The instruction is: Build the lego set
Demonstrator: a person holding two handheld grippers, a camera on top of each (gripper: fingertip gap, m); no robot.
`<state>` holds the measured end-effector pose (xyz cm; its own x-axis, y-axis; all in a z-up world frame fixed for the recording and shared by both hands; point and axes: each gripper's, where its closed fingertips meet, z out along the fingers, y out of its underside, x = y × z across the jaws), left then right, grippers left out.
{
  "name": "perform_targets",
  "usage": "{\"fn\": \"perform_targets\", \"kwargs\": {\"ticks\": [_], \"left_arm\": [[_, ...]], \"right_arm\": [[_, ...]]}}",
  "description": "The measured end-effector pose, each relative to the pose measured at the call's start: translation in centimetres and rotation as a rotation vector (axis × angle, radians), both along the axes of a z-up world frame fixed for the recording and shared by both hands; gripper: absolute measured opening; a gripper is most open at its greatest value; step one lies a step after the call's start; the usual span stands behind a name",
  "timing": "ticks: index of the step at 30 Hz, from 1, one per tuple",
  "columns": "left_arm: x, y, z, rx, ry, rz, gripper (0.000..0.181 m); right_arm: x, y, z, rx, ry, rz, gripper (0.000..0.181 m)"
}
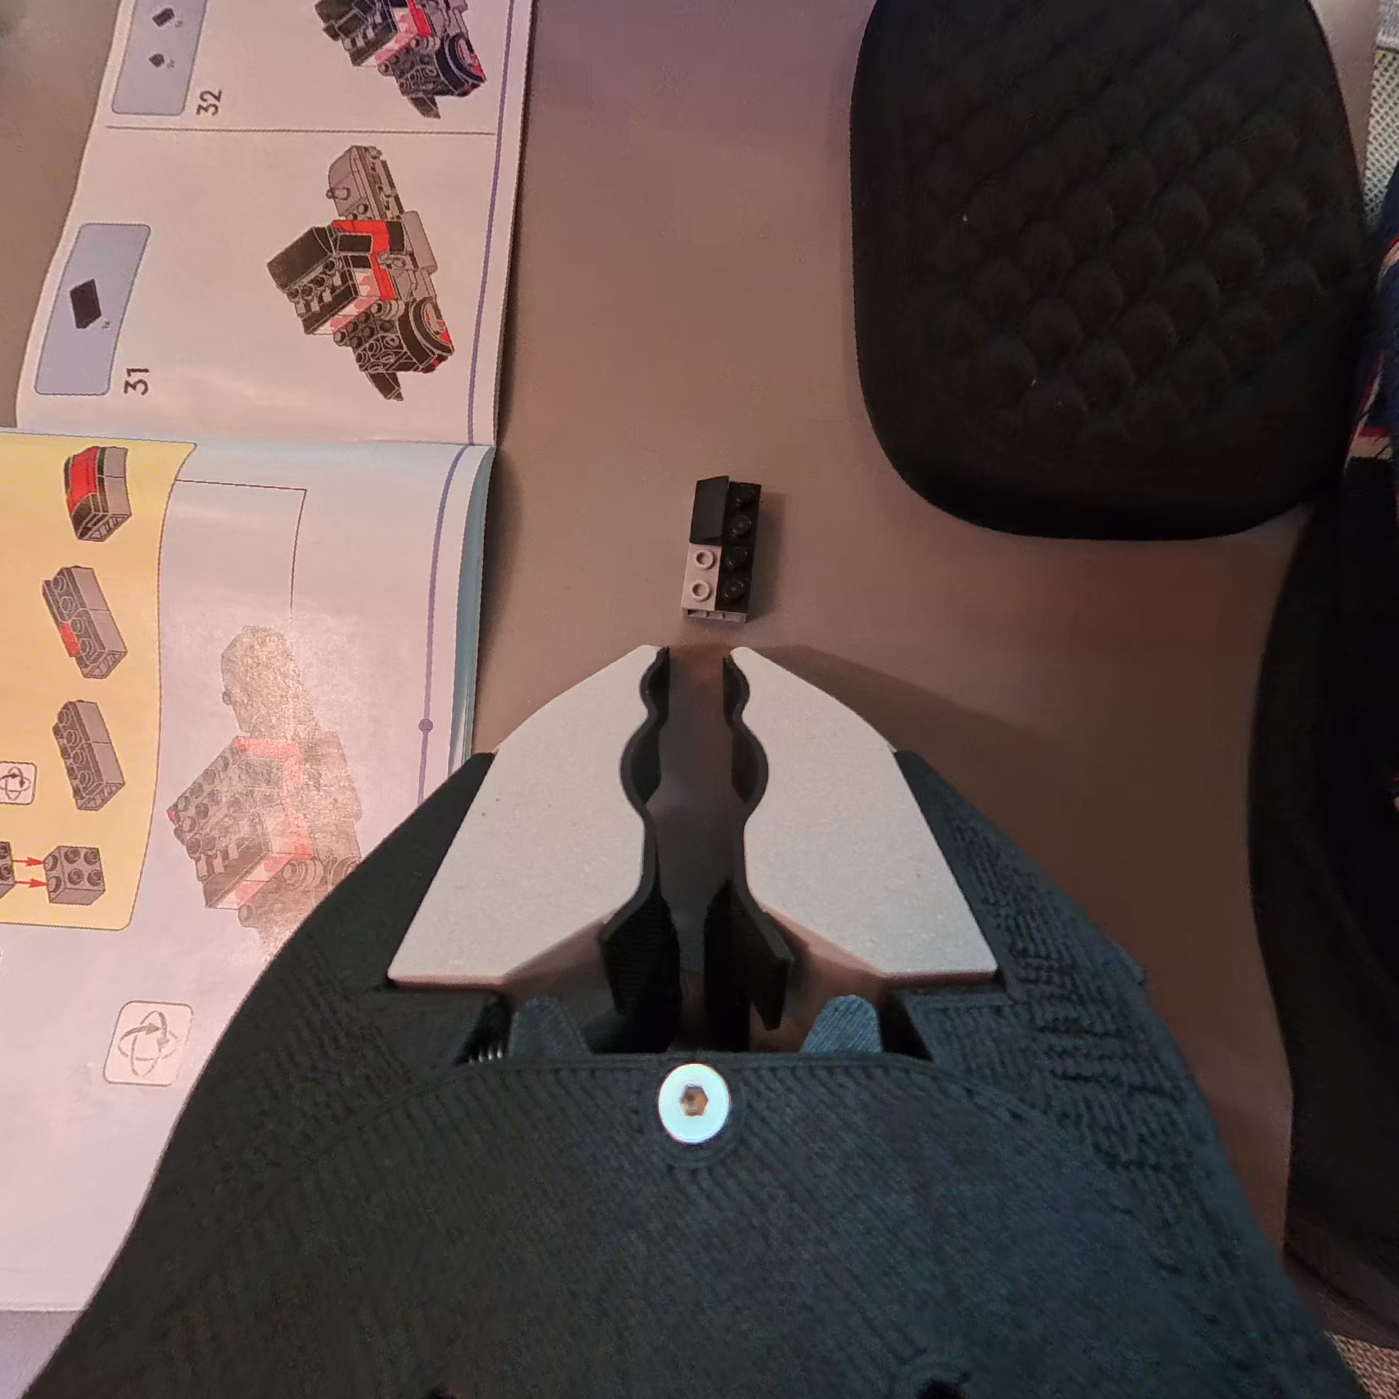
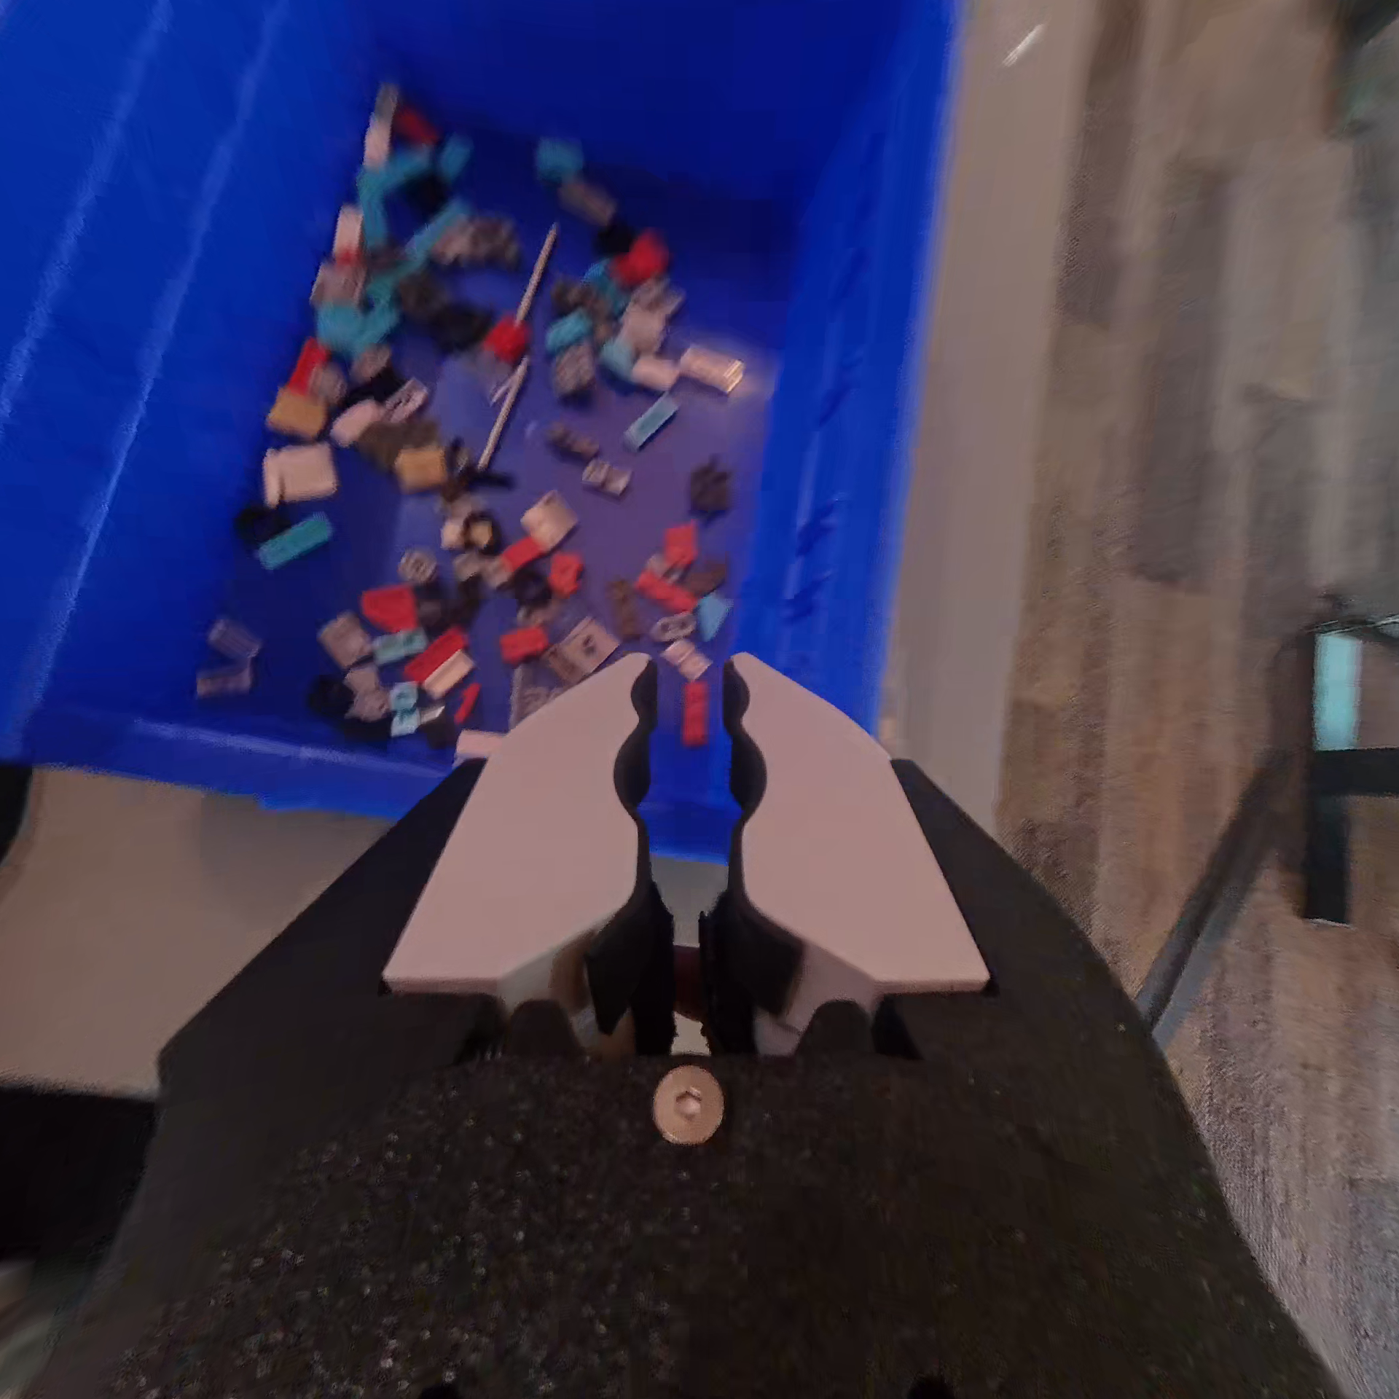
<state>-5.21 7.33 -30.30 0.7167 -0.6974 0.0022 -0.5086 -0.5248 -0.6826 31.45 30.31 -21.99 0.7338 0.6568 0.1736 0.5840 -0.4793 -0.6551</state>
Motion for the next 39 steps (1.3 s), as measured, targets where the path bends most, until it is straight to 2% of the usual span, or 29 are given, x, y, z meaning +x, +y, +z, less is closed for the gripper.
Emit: {"fn": "perform_targets", "kwargs": {"ticks": [3,6,11,19,26,28,32,35,39], "left_arm": [[0.0,0.0,0.0,-0.002,-0.002,0.0,0.013],[0.0,0.0,0.0,-0.004,-0.003,0.001,0.013],[-0.1,0.0,0.0,0.011,0.008,-0.001,0.014],[-0.1,0.1,0.1,0.016,0.011,-0.002,0.014],[-0.1,0.1,0.1,0.011,0.006,0.0,0.014],[-0.1,0.1,0.1,0.011,0.007,0.0,0.014],[-0.1,0.2,0.1,0.009,0.005,0.0,0.014],[-0.1,0.2,0.1,0.01,0.006,0.002,0.014],[-0.1,0.2,0.1,0.024,0.019,0.001,0.015]], "right_arm": [[1.5,1.8,4.8,0.278,0.101,-0.133,0.017],[2.6,2.2,8.9,0.512,0.224,-0.2,0.017],[2.7,2.2,12.0,0.738,0.318,-0.238,0.024],[1.4,3.5,9.6,0.662,0.253,-0.194,0.042],[-0.6,3.4,7.4,0.523,0.275,-0.093,0.042],[-1.1,3.3,6.9,0.494,0.272,-0.067,0.048],[-2.0,2.8,6.1,0.437,0.307,-0.008,0.072],[-2.7,2.3,5.6,0.396,0.34,0.031,0.113],[-2.1,1.9,4.7,0.384,0.277,0.003,0.129]]}}
